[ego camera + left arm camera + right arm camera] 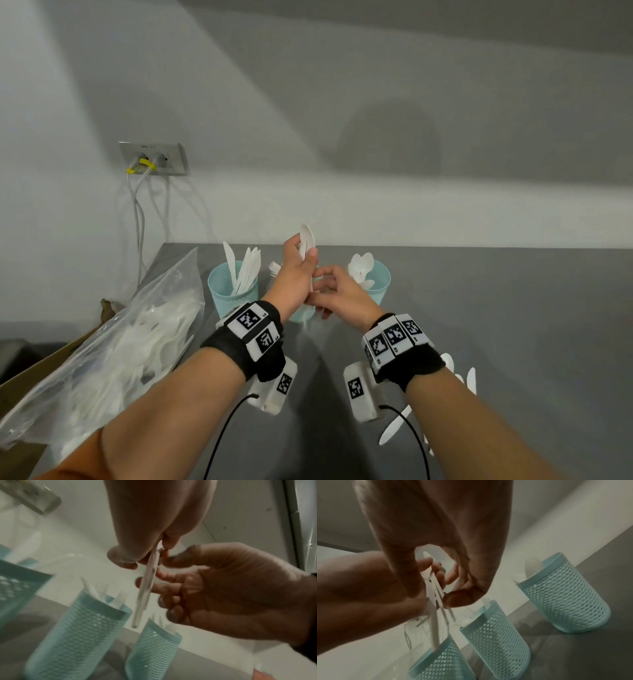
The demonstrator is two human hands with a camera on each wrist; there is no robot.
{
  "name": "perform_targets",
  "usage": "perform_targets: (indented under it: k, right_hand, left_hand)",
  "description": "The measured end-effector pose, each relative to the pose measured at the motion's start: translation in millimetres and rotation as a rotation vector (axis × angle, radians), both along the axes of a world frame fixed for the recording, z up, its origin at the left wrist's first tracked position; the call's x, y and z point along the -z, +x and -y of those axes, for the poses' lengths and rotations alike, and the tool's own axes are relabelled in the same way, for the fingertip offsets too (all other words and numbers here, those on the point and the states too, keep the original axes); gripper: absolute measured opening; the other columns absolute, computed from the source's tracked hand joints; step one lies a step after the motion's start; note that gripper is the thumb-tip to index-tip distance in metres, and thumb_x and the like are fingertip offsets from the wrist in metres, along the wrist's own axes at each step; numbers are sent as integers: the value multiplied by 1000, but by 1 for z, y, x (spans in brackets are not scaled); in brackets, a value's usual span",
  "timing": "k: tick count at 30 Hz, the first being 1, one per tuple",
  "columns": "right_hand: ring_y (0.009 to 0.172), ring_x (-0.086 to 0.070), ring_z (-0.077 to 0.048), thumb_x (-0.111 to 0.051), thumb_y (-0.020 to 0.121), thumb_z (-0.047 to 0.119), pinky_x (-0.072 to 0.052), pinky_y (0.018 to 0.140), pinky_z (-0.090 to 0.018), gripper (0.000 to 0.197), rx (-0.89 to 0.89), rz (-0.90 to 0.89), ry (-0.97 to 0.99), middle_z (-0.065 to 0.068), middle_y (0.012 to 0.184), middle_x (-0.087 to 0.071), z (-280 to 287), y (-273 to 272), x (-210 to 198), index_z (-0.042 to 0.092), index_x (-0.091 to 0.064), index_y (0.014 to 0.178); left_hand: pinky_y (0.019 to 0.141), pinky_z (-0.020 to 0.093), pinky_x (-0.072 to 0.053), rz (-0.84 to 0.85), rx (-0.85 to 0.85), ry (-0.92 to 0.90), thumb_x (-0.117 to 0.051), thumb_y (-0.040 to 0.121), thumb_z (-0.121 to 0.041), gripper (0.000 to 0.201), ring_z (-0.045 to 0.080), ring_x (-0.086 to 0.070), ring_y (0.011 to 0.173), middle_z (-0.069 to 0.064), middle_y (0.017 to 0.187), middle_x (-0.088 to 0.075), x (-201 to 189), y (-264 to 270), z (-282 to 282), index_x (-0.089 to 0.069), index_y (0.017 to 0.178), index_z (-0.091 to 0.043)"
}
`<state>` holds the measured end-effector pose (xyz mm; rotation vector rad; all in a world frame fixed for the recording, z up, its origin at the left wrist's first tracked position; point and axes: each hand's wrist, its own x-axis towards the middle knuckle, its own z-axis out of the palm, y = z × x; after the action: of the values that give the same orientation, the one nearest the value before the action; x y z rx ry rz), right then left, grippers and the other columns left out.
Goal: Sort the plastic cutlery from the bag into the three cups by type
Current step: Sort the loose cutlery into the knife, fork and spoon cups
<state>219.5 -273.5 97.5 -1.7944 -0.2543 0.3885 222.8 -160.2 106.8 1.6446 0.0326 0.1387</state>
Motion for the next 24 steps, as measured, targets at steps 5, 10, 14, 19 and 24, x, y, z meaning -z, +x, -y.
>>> perform_targets:
  k: [5,10,14,19,24]
  right_hand:
    - [52,-53,-16,-54,91,6,-47,54,-29,8,10,110,-71,-6,65,-56,19,3,-7,13,-53,88]
    - [49,-52,-13,-47,94,9,-46,52,-21,9,0,157,-265,-7,59,-55,47,13,-18,7,-55,90]
    - [48,-54,-4,-43,98,10,-43,50,-14,24,246,226,-198,-4,62,-54,71,38,-19,11,-56,78]
    - [59,-59,-19,-47,96,11,-55,68,-32,15,515,244,-119,-7,62,-58,88,72,-7,15,-58,86]
    - [71,-60,-21,-53,92,9,-51,73,-31,19,468,155,-389,-8,81,-65,87,78,16,3,-65,105]
  left_hand:
    - [77,29,-45,-43,63,-67,-37,102,-24,41,18,-50,94,5,107,-48,-6,7,26,-25,140,-16]
    - [90,28,-43,0,139,50,-47,98,-28,40,14,-54,101,3,115,-54,-1,14,44,-36,135,-16]
    - [82,17,-43,70,144,122,-57,93,-25,37,6,-52,86,1,106,-53,8,15,51,-49,128,-17]
    - [66,16,-39,-7,148,282,-51,96,-22,21,2,-48,70,-8,86,-52,31,8,54,-58,115,-17]
    - [73,18,-38,-109,272,555,-51,95,-24,20,7,-54,81,-11,88,-56,50,-8,62,-61,111,-20]
